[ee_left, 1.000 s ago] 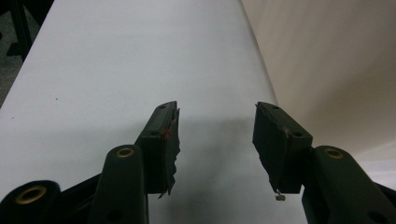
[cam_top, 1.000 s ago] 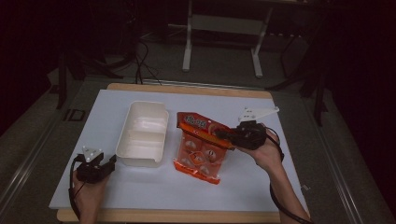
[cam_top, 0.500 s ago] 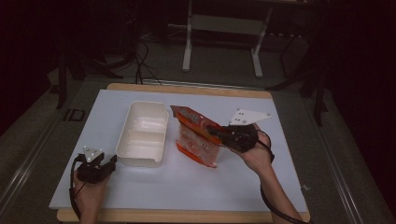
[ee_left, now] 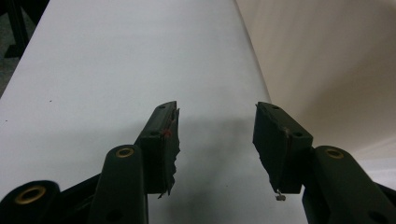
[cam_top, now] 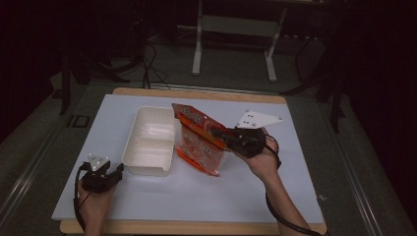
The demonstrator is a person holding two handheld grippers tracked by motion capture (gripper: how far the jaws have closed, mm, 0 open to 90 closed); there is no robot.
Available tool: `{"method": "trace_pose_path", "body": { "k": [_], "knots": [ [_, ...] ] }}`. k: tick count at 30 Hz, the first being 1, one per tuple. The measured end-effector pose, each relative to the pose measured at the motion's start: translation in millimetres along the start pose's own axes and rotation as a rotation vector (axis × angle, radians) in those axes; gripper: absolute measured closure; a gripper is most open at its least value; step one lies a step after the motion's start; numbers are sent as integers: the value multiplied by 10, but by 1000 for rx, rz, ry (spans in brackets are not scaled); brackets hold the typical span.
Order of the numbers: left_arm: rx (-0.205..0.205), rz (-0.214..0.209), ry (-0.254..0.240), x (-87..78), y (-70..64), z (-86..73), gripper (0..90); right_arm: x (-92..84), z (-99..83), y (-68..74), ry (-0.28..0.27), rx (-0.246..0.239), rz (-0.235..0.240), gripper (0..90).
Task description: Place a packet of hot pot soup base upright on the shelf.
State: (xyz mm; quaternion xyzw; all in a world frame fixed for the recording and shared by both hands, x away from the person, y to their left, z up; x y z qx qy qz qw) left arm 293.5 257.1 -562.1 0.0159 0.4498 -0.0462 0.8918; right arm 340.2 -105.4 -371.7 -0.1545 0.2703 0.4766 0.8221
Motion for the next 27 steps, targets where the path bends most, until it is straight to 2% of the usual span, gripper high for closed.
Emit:
{"method": "trace_pose_path", "body": {
  "k": [6, 11, 18, 21, 27],
  "knots": [
    [8, 2, 4, 7, -11, 2, 505, 56, 120, 19, 35, 3, 11, 900],
    [12, 0, 4, 15, -30, 8, 508, 25, 185, 31, 28, 8, 24, 900],
    [30, -27, 3, 14, -69, 15, 558, -20, 266, 38, 28, 8, 37, 900],
    [43, -43, 1, 11, -92, 16, 659, -38, 314, 45, 26, 11, 41, 900],
    [66, -71, 0, 6, -147, 24, 757, -33, 403, 54, 22, 10, 48, 900]
  ]
}}
Point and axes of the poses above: each handheld gripper's, and its own axes: x roughly forward along the jaws, z roughly out of its top, y roughly to its left, the point moved 5 cm from there along x, roughly forward along the jaws, and after that the axes turned 14 degrees about y, right-handed, at the moved point
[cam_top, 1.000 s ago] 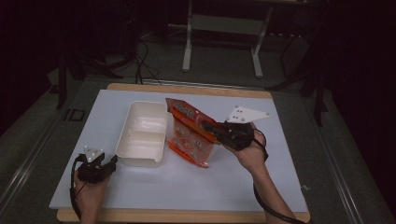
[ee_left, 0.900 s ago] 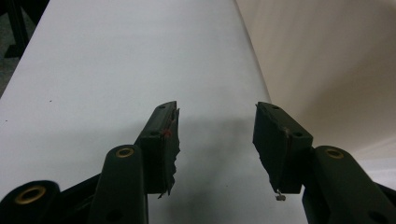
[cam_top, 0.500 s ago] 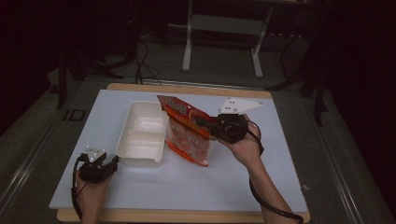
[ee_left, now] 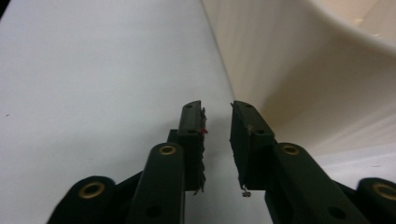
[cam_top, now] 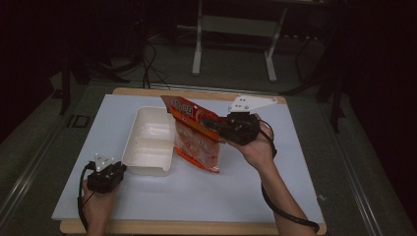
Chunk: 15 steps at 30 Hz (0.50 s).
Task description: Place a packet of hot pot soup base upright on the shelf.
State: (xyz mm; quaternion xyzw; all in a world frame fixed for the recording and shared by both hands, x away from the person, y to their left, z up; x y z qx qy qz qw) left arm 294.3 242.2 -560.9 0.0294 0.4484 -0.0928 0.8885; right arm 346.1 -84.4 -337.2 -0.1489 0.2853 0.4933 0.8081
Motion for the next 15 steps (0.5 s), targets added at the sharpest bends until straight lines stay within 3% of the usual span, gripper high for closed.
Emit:
{"method": "trace_pose_path", "body": {
  "k": [4, 15],
  "knots": [
    [10, -3, 7, 0, -22, 2, 794, 33, 66, -6, -4, 4, 11, 900],
    [23, -4, 10, 4, -78, -5, 793, 236, 263, 56, 19, -9, 21, 900]
  ]
}}
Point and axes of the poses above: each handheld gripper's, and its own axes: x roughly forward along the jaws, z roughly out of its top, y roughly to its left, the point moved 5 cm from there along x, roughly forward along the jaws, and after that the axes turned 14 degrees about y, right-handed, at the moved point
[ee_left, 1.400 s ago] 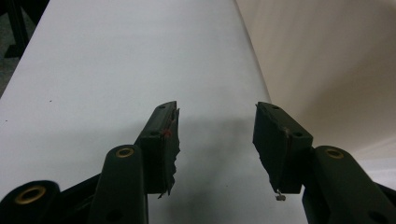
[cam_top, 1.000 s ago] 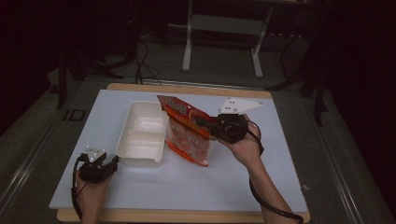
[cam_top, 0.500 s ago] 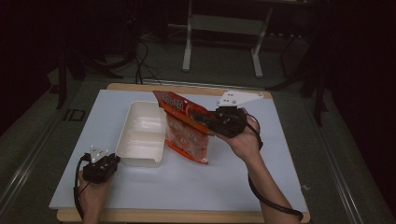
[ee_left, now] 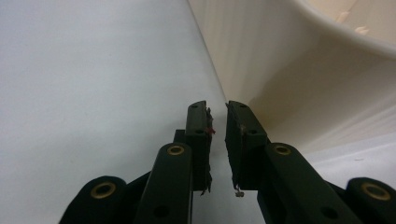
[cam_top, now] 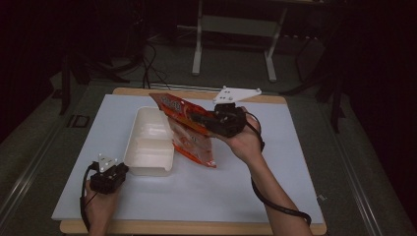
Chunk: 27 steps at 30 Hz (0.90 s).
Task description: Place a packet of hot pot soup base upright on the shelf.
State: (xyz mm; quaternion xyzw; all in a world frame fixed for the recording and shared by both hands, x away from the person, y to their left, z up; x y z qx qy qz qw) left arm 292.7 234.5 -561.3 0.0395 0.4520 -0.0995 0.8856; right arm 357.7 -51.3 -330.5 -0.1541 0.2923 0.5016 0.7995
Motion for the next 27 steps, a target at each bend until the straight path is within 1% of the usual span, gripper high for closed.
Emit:
{"method": "trace_pose_path", "body": {
  "k": [3, 9, 14, 17, 22, 25, 27],
  "knots": [
    [0, 2, -1, 0, -5, 3, 793, 28, 50, 14, -6, 4, 3, 900],
    [0, 7, 0, 0, -1, 4, 784, 63, 145, 48, -6, -2, 1, 900],
    [0, 7, 1, 0, 2, 6, 779, 66, 176, 72, -16, 7, 1, 900],
    [0, 7, 2, -1, 3, 5, 778, 74, 213, 92, -21, 1, 3, 900],
    [-1, 7, 2, -2, 5, 5, 775, 132, 296, 161, -28, -8, 28, 900],
    [-1, 5, 1, -4, 6, 5, 774, 173, 327, 193, -27, -11, 35, 900],
    [-1, 3, -2, -4, 8, 6, 774, 236, 366, 227, -26, -13, 44, 900]
  ]
}}
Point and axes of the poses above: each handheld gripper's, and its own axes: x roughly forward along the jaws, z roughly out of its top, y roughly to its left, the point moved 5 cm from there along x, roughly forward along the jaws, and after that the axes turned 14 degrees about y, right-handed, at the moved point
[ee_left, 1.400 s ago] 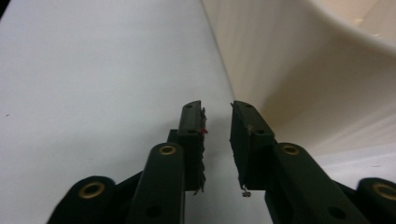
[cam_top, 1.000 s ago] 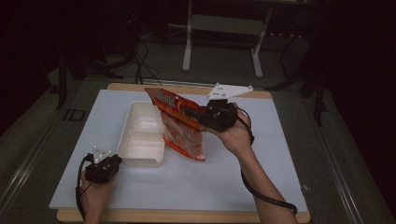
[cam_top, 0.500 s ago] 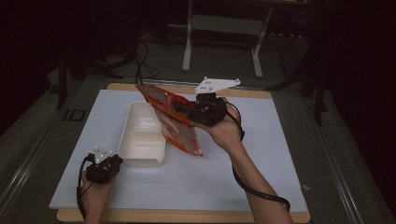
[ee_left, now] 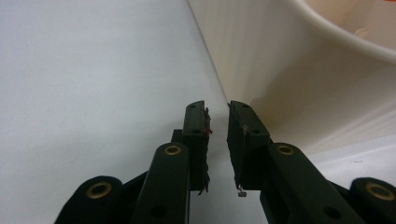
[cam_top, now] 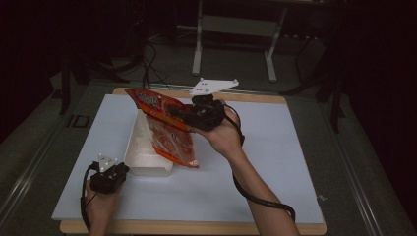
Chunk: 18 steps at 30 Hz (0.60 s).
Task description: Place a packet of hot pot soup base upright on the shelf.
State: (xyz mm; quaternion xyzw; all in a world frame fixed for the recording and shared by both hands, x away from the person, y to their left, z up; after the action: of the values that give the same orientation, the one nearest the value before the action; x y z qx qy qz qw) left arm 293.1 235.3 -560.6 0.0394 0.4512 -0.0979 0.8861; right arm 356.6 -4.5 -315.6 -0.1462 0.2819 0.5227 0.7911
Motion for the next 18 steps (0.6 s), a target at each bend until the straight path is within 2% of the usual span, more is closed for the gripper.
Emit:
{"method": "trace_pose_path", "body": {
  "k": [7, 18],
  "knots": [
    [0, -1, -1, 1, 2, 1, 772, 115, 54, 26, 11, 2, 4, 900],
    [1, 0, 2, 1, 0, 0, 771, 273, 96, 36, 5, 38, 21, 900]
  ]
}}
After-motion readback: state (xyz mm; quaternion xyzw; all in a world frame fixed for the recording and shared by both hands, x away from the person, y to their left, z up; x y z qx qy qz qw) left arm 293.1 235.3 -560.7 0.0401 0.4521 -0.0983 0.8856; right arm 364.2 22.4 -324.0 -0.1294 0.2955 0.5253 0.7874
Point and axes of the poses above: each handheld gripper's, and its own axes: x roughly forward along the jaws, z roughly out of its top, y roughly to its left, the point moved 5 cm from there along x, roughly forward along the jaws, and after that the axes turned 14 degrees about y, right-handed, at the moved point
